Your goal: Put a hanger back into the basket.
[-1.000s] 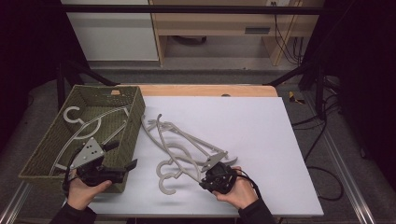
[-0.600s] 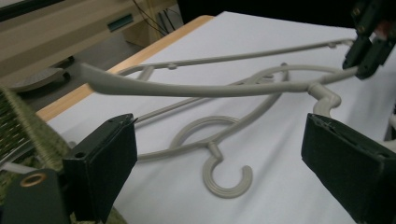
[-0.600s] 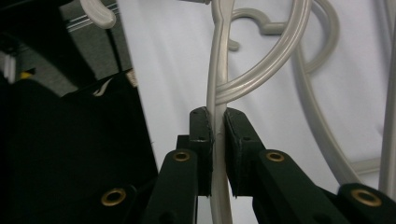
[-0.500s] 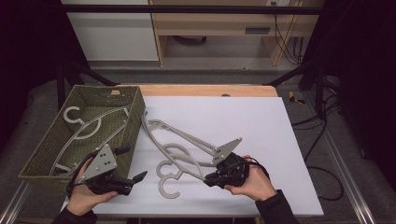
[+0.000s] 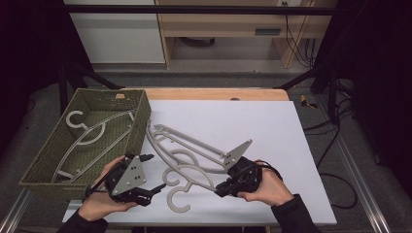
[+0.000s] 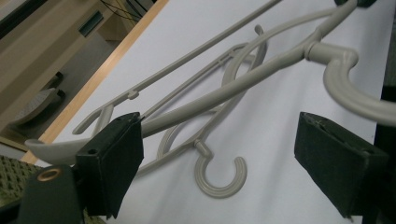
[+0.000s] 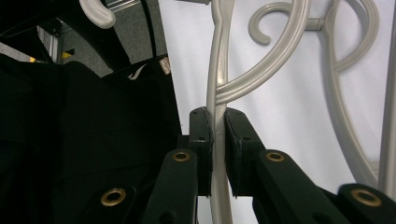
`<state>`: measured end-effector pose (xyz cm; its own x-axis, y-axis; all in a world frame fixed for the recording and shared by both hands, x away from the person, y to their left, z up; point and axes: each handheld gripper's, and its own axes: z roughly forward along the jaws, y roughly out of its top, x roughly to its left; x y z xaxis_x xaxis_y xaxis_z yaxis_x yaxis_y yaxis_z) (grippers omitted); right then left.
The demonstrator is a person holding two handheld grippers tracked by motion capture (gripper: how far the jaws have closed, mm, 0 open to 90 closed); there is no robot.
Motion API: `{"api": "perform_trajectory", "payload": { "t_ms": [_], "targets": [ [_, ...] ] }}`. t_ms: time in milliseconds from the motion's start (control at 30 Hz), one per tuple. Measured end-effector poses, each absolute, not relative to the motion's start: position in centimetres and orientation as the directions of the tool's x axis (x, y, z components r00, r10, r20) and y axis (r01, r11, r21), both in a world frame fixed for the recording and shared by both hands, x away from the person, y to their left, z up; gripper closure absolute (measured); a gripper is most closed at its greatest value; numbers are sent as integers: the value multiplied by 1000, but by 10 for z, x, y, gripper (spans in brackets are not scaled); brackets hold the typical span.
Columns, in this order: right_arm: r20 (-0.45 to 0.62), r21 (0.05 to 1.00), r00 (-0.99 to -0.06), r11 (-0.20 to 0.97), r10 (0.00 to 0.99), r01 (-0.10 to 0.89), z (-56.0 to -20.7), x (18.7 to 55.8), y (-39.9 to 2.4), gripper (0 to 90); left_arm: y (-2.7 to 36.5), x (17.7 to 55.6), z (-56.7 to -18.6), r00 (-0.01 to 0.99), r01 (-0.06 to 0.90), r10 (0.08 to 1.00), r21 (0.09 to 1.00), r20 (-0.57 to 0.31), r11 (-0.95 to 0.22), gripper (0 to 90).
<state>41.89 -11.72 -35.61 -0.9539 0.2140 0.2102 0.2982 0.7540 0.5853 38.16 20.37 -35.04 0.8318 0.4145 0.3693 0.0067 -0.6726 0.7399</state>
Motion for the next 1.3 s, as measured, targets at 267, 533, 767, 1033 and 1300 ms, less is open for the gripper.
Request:
{"api": "perform_trajectory", "payload": {
  "t_ms": [267,533,767,1033,1300],
  "targets": [
    [226,580,-957,764,184,284,-356,417,-119,821,184,387,-353,823,-80,310,638,475,-766,213],
    [252,570,-952,769,172,289,-359,417,-119,821,172,388,-362,813,-147,222,559,539,-816,325],
    [283,554,-946,778,161,298,-360,417,-119,821,167,385,-373,796,-205,182,540,577,-817,527],
    [308,549,-941,782,139,295,-362,417,-116,820,165,382,-377,759,-274,81,430,646,-860,635],
    [315,540,-940,790,130,290,-362,418,-116,818,164,378,-383,748,-314,24,386,663,-868,687]
  ]
}}
